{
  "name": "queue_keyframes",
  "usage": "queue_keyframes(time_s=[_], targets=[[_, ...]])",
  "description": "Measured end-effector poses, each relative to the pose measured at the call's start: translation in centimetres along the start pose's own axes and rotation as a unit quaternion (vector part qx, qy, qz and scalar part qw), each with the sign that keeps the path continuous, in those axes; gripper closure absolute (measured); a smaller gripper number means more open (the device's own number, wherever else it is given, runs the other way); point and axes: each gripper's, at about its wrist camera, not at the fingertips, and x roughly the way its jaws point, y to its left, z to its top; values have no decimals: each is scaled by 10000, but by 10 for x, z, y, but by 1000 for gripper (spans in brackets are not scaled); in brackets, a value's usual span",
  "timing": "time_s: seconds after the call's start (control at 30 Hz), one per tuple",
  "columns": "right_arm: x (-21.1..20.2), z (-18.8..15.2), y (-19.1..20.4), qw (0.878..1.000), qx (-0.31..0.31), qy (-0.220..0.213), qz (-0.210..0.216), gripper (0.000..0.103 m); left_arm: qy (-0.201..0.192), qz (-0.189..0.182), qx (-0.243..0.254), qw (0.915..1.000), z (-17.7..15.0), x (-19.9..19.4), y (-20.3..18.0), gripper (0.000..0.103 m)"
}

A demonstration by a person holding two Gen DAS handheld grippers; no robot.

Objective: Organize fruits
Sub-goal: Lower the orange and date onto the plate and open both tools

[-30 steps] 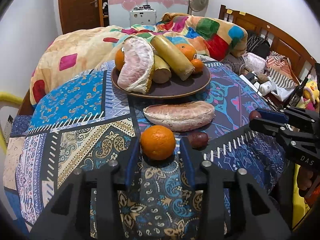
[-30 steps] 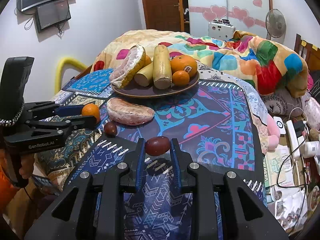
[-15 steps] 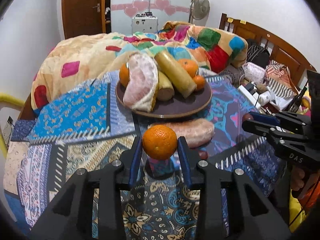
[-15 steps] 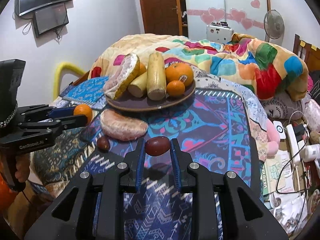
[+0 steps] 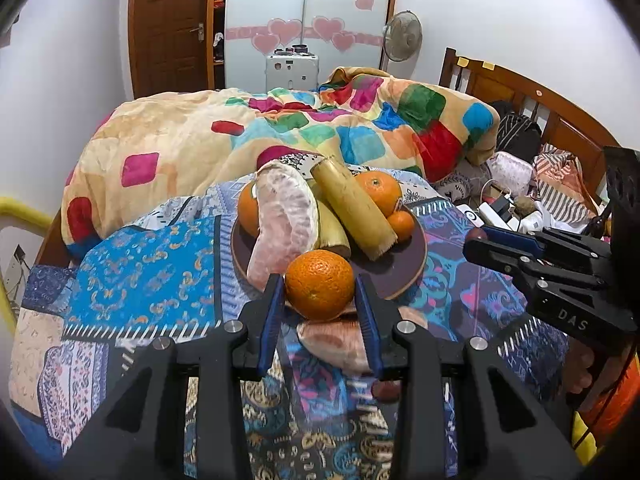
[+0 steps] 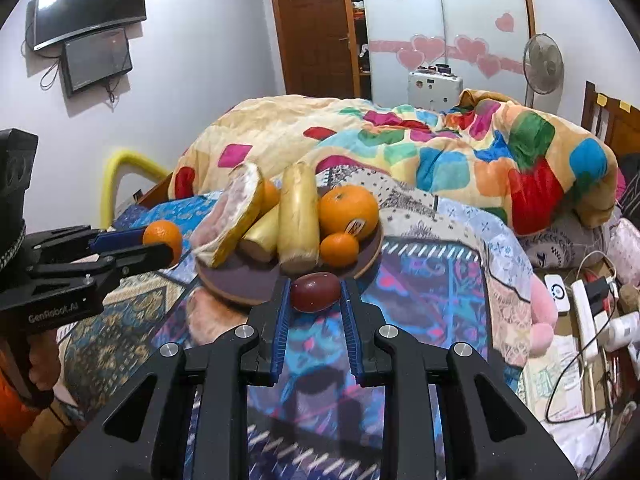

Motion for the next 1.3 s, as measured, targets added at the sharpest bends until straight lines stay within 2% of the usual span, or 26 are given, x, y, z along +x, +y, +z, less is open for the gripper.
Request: queue_keyframes(time_s=[0.2,0.5,0.83,0.93,1.0,1.07,1.3], targets=[[18,10,-2,9999,-70,67,-92,80,55,-43,69,10000,8,17,-3,67],[42,11,1,9990,-197,388,-64,80,222,-70,217,9995,11,41,-10,67],[52,10,3,9983,-240,519,-92,80,262,-52,278,9993,11,48,-14,67],[52,11,3,9983,-245,525,-72,80,269,-78,242,9993,12,48,-13,63],[53,11,4,9982,-245,538,-67,78,226,-51,224,9995,13,47,-12,60],[53,12,4,9982,-245,537,-75,71,205,-60,205,9996,13,45,-11,60],[44,13,6,9986,-240,465,-86,65,137,-65,185,9997,11,27,-10,59]])
